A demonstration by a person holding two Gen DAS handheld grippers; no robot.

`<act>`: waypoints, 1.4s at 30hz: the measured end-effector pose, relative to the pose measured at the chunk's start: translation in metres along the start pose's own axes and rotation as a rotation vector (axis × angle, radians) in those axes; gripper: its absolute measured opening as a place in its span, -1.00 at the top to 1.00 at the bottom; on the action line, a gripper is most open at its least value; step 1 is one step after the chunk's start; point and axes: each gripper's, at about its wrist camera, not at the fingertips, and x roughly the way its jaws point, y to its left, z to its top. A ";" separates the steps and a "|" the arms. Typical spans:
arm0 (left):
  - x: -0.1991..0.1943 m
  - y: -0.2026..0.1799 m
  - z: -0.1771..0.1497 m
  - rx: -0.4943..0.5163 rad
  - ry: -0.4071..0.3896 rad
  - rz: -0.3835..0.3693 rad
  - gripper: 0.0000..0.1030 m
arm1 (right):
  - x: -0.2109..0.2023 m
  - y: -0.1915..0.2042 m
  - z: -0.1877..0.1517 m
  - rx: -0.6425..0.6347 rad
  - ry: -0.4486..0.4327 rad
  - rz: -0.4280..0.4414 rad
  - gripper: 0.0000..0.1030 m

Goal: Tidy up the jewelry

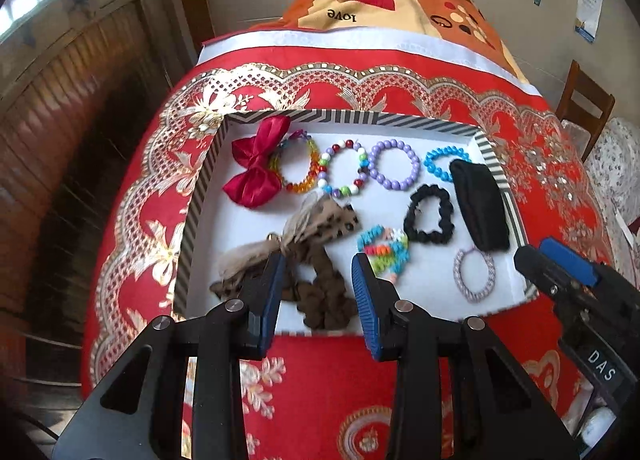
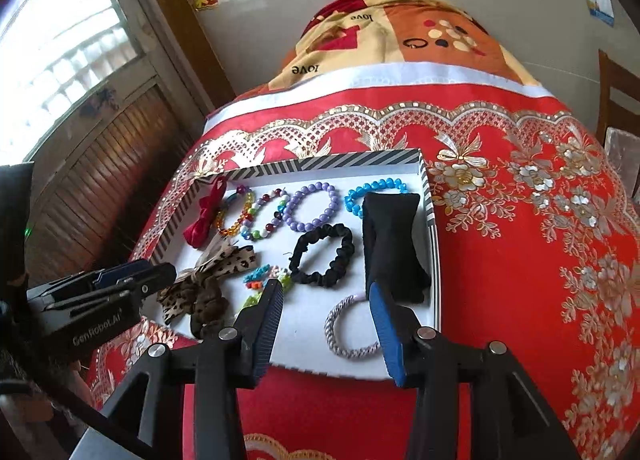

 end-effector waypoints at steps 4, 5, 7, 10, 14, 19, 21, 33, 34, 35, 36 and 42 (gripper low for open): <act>-0.013 0.000 -0.012 -0.008 -0.018 0.010 0.34 | -0.011 0.004 -0.005 -0.004 -0.008 0.000 0.16; -0.016 0.001 -0.014 -0.010 -0.021 0.012 0.34 | -0.013 0.005 -0.007 -0.008 -0.008 -0.001 0.16; -0.022 0.001 -0.020 -0.018 -0.027 0.015 0.34 | -0.018 0.007 -0.010 -0.012 -0.008 0.001 0.16; -0.030 0.003 -0.027 -0.032 -0.034 0.018 0.34 | -0.023 0.013 -0.014 -0.027 -0.011 0.006 0.15; -0.040 0.003 -0.036 -0.042 -0.042 0.020 0.34 | -0.031 0.018 -0.020 -0.042 -0.016 0.009 0.14; -0.051 0.001 -0.042 -0.044 -0.063 0.031 0.34 | -0.038 0.021 -0.025 -0.049 -0.020 0.008 -0.04; -0.054 0.000 -0.044 -0.044 -0.070 0.035 0.34 | -0.041 0.023 -0.026 -0.056 -0.022 0.010 -0.04; -0.069 0.000 -0.051 -0.055 -0.093 0.030 0.34 | -0.061 0.028 -0.029 -0.078 -0.046 0.008 -0.08; -0.070 0.001 -0.051 -0.058 -0.093 0.033 0.34 | -0.061 0.029 -0.030 -0.081 -0.047 0.007 -0.08; -0.071 0.001 -0.052 -0.060 -0.094 0.034 0.34 | -0.062 0.031 -0.030 -0.084 -0.048 0.006 -0.08; -0.072 0.001 -0.052 -0.062 -0.098 0.033 0.34 | -0.063 0.032 -0.030 -0.089 -0.048 0.005 -0.08; -0.077 0.003 -0.051 -0.070 -0.113 0.027 0.34 | -0.067 0.037 -0.029 -0.106 -0.052 0.000 -0.09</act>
